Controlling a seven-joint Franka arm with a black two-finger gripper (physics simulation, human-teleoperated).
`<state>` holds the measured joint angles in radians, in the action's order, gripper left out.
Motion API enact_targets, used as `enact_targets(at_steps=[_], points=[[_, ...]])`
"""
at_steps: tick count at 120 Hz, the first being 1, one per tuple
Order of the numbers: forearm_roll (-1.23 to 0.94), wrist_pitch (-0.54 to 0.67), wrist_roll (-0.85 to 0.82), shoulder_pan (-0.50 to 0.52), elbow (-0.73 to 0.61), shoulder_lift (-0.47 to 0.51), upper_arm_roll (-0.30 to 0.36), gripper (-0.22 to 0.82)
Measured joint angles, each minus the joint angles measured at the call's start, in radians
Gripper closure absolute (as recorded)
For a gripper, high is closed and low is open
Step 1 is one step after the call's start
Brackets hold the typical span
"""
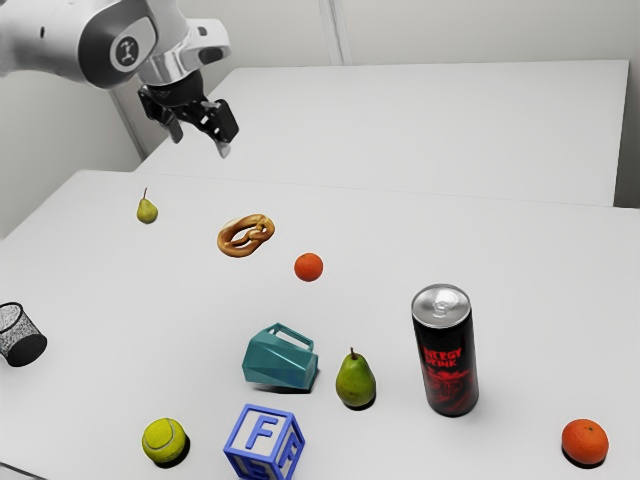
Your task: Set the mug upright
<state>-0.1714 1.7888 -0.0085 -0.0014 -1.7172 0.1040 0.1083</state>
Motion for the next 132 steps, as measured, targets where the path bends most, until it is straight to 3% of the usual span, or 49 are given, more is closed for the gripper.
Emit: enact_targets(at_steps=[32,56,92,132], points=[[0.023,0.025,-0.006,0.002,-0.051,0.000,-0.004,0.00],[0.256,0.032,-0.009,0.144,-0.150,-0.003,-0.005,0.00],[0.499,0.035,0.003,0.216,-0.347,-0.026,-0.005,0.00],[0.640,0.042,0.048,0.264,-0.458,-0.132,-0.006,0.00]])
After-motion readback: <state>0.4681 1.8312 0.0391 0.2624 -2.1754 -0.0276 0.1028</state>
